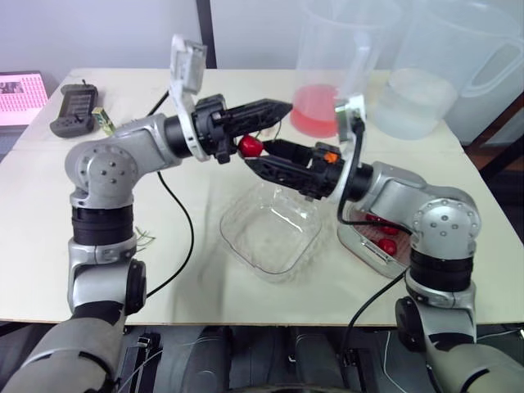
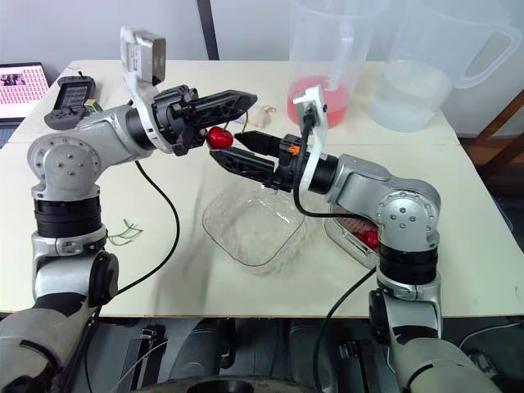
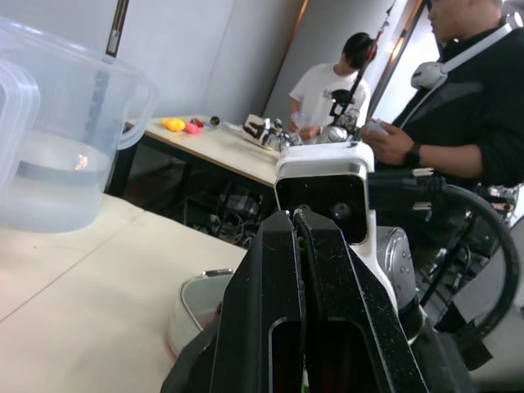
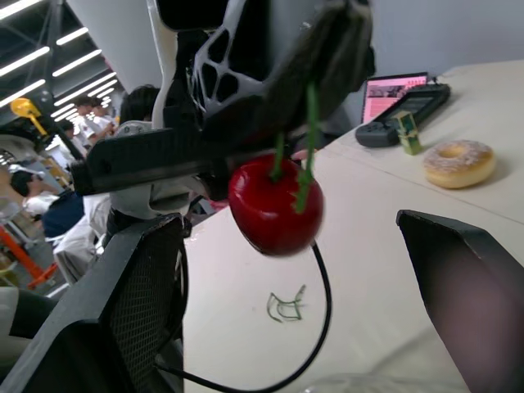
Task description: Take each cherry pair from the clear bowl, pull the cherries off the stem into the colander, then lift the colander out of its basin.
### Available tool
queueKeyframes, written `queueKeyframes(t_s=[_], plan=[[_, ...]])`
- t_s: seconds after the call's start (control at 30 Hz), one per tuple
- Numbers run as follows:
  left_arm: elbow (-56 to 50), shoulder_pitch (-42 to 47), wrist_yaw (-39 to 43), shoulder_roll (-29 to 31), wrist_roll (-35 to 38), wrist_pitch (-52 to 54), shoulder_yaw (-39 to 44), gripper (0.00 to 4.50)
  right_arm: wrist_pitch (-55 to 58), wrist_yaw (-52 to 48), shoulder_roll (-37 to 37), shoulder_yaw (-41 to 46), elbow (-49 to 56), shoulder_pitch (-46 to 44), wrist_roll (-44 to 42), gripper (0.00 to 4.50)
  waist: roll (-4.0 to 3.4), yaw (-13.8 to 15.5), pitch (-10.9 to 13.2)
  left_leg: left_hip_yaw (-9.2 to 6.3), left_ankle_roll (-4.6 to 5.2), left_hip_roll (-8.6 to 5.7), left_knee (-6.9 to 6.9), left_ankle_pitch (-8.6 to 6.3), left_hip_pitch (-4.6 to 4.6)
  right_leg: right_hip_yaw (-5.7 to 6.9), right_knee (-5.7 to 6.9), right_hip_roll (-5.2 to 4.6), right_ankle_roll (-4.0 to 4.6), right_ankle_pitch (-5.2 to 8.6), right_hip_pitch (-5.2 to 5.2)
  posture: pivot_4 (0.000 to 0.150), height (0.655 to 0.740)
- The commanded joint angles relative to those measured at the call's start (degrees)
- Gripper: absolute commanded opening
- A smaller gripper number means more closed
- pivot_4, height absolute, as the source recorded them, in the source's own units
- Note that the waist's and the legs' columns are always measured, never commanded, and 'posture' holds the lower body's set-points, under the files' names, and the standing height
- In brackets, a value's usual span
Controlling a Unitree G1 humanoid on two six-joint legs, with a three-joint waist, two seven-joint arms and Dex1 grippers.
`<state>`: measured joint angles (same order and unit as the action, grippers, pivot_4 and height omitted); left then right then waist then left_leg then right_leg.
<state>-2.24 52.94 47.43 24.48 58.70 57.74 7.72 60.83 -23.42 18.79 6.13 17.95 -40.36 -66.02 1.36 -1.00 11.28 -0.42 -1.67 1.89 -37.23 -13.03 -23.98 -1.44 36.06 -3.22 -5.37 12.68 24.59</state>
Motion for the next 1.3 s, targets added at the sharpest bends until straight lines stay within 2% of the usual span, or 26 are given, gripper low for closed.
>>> queueKeyframes(t_s=[0.03,0.17,0.63,0.7,1.03,1.2,1.3], plan=[[-1.5,1.0,-0.4,0.1,1.5,-0.1,1.6,0.00,-1.7,0.3,-1.3,0.2,0.1,-2.0,-0.6,3.69,0.00,0.0,0.0,0.00,0.00,0.00,0.00,0.00,0.00,0.00,0.00,0.00,0.00,0.00,0.00,0.150,0.7383],[-2.0,0.7,-0.1,0.3,1.2,-0.3,0.9,0.00,-1.9,0.0,-1.6,-0.1,-0.1,-2.5,-0.4,1.79,0.00,0.0,0.0,0.00,0.00,0.00,0.01,0.00,0.00,0.00,0.00,0.00,-0.01,0.00,0.00,0.150,0.7383],[-2.0,0.4,0.2,0.4,0.6,-0.9,0.8,0.00,-1.0,-0.7,-0.3,-0.5,0.2,-2.0,-0.7,1.79,0.00,0.0,0.0,0.00,0.00,0.00,0.01,0.00,0.00,0.00,-0.01,0.00,0.02,0.01,0.00,0.150,0.7383],[-1.9,0.4,0.3,0.5,0.6,-0.9,0.8,0.00,-1.1,-0.7,0.1,-0.5,0.2,-2.1,-0.6,1.31,0.00,0.0,0.0,0.00,0.00,0.00,0.01,0.00,0.00,0.00,-0.01,0.00,0.07,0.04,0.00,0.150,0.7383],[-2.1,0.0,0.6,0.7,0.4,-1.0,0.8,0.00,-0.9,-0.8,1.2,-0.5,0.4,-1.9,-0.5,1.31,0.00,0.0,0.0,0.00,0.00,0.00,0.01,0.00,0.00,0.00,-0.02,0.00,0.13,0.08,0.00,0.150,0.7383],[-2.0,-0.1,0.6,0.5,0.4,-1.2,0.8,0.00,2.3,-2.3,4.9,-1.8,1.9,-0.8,-1.2,1.31,0.00,0.0,0.0,0.00,0.00,0.00,0.02,0.00,-0.01,0.00,-0.03,0.00,0.14,0.09,0.00,0.150,0.7383],[-1.8,-0.1,0.6,0.4,0.0,-1.6,0.7,0.00,6.1,-5.8,12.1,-5.8,4.9,-0.1,1.4,1.31,-0.01,0.1,0.0,0.00,0.00,0.00,0.03,0.00,-0.02,0.00,-0.05,-0.01,0.15,0.09,0.01,0.150,0.7383]])
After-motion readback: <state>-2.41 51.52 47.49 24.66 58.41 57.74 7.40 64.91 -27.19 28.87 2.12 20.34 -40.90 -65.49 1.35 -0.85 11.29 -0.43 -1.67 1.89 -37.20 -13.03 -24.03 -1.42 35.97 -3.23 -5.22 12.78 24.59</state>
